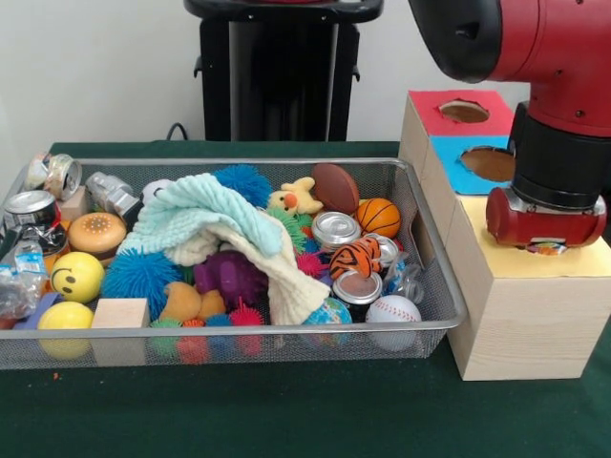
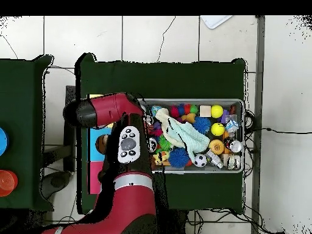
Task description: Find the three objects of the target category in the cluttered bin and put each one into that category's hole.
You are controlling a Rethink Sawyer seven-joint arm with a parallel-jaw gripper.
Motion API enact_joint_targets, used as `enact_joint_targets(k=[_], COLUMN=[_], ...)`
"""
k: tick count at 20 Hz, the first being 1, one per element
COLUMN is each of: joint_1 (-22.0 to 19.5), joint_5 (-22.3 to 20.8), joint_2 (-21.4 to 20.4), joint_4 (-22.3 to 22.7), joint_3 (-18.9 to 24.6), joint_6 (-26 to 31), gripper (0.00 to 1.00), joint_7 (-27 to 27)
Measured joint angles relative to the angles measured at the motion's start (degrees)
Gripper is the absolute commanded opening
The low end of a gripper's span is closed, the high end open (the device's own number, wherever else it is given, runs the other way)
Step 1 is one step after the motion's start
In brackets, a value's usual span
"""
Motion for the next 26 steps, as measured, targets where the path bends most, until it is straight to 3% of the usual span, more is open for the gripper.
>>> enact_joint_targets(k=[8, 13, 19, 26], joint_1=[1.13, 1.17, 0.70, -1.63], joint_5=[0.73, 1.63, 2.42, 2.68], joint_2=[-4.51, -10.58, -14.49, -16.91], joint_4=[3.20, 3.30, 3.30, 3.26], joint_3=[-0.50, -0.74, -0.74, -0.45], joint_6=[7.64, 16.11, 19.78, 19.92], gripper=[1.00, 1.00, 1.00, 1.00], joint_7=[0.00, 0.00, 0.00, 0.00])
